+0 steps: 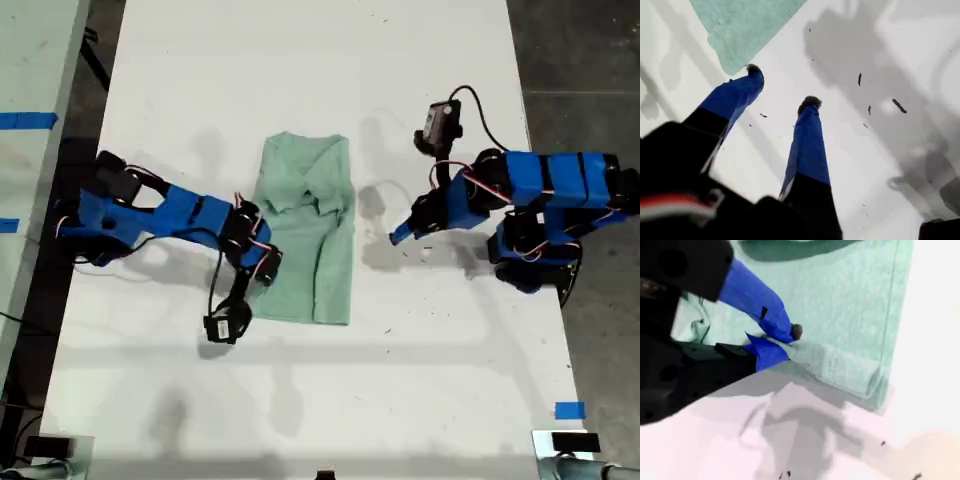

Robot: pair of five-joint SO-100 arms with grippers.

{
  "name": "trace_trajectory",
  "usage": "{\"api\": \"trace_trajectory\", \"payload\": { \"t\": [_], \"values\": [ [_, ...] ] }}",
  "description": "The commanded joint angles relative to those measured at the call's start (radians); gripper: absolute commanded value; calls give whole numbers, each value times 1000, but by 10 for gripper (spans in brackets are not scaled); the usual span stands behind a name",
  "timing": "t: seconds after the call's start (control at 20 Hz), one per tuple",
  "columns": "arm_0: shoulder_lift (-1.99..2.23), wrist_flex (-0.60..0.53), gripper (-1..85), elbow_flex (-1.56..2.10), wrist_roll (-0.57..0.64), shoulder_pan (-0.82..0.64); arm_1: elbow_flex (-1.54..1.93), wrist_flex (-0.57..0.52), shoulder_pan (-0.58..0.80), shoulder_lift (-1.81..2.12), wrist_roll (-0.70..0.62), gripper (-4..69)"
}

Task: Fold tshirt

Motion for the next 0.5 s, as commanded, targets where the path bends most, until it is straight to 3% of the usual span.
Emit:
{"api": "trace_trajectory", "payload": {
  "t": [0.0,0.05,0.15,0.2,0.3,0.45],
  "values": [
    [-77,-52,0,-184,32,-44,-2,-25,-32,40,9,186],
    [-89,-69,0,-184,44,-61,2,-31,-38,40,15,185],
    [-92,-92,196,-184,52,-81,6,-43,-51,40,26,185],
    [-87,-103,255,-184,64,-83,9,-48,-55,40,31,184],
    [-86,-87,293,-184,101,-95,11,-57,-61,40,34,184],
    [-57,75,294,-184,103,-117,9,-64,-61,40,29,184]
  ]
}}
